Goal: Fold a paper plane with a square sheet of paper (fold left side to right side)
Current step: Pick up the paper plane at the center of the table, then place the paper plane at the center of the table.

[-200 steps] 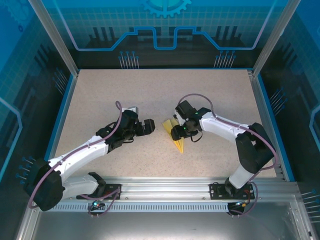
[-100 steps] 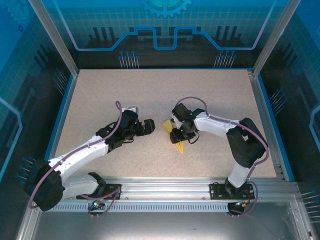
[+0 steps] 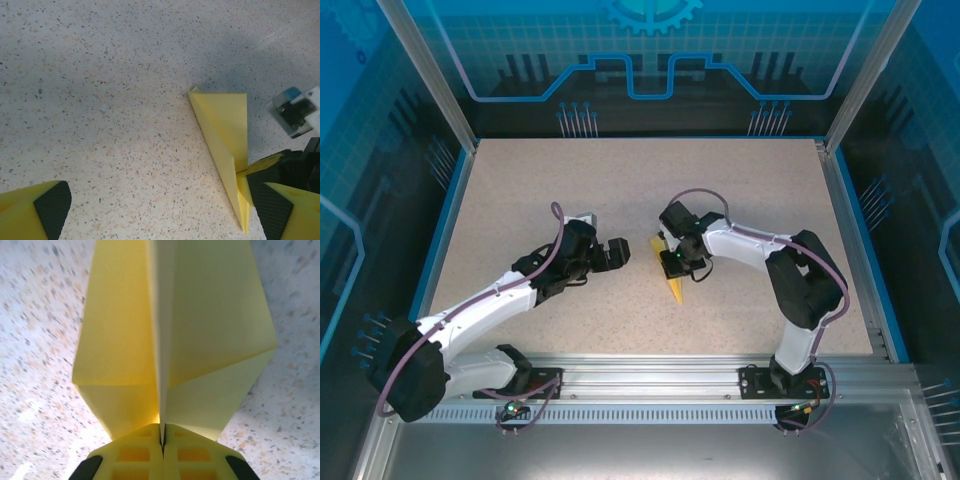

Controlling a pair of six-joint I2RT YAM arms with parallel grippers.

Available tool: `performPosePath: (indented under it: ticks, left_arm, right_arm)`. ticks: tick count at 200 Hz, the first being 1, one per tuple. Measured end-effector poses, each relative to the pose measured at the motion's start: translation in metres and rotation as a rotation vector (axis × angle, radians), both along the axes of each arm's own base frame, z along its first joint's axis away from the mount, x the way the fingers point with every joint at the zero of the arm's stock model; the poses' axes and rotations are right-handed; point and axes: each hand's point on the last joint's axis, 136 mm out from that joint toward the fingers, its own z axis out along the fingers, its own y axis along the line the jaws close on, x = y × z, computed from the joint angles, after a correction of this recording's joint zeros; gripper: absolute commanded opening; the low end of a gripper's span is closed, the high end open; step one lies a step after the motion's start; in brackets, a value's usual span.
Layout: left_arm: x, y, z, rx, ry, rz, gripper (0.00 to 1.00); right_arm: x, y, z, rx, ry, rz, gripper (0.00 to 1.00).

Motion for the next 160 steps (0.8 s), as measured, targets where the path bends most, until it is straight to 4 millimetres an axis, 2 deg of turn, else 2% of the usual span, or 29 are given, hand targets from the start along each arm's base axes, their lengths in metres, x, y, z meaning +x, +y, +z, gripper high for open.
performPosePath:
  ticks: [13, 41, 63, 84, 130, 160]
  left_arm:
    - [0.000, 0.000, 0.001, 0.001, -0.001, -0.002, 0.98]
    - [-0.001, 0.000, 0.007, 0.002, -0.022, -0.016, 0.98]
    - [-0.002, -0.001, 0.010, 0.000, -0.033, -0.031, 0.99]
    - [-0.003, -0.001, 0.009, 0.011, -0.034, -0.044, 0.98]
    - [-0.005, -0.001, 0.007, 0.025, -0.032, -0.064, 0.98]
    - [-0.006, -0.001, 0.006, 0.032, -0.030, -0.068, 0.98]
  right_arm:
    - [0.015, 0.001, 0.011, 0.011, -0.006, -0.047, 0.03]
    - [0.073, -0.003, 0.032, 0.016, -0.061, -0.185, 0.04]
    - [0.113, -0.008, 0.037, -0.017, -0.087, -0.255, 0.04]
    - [0.142, -0.004, 0.039, -0.052, -0.103, -0.281, 0.05]
    - [0.169, 0.004, 0.033, -0.114, -0.087, -0.289, 0.05]
    - [0.165, 0.001, 0.009, -0.171, -0.032, -0.276, 0.06]
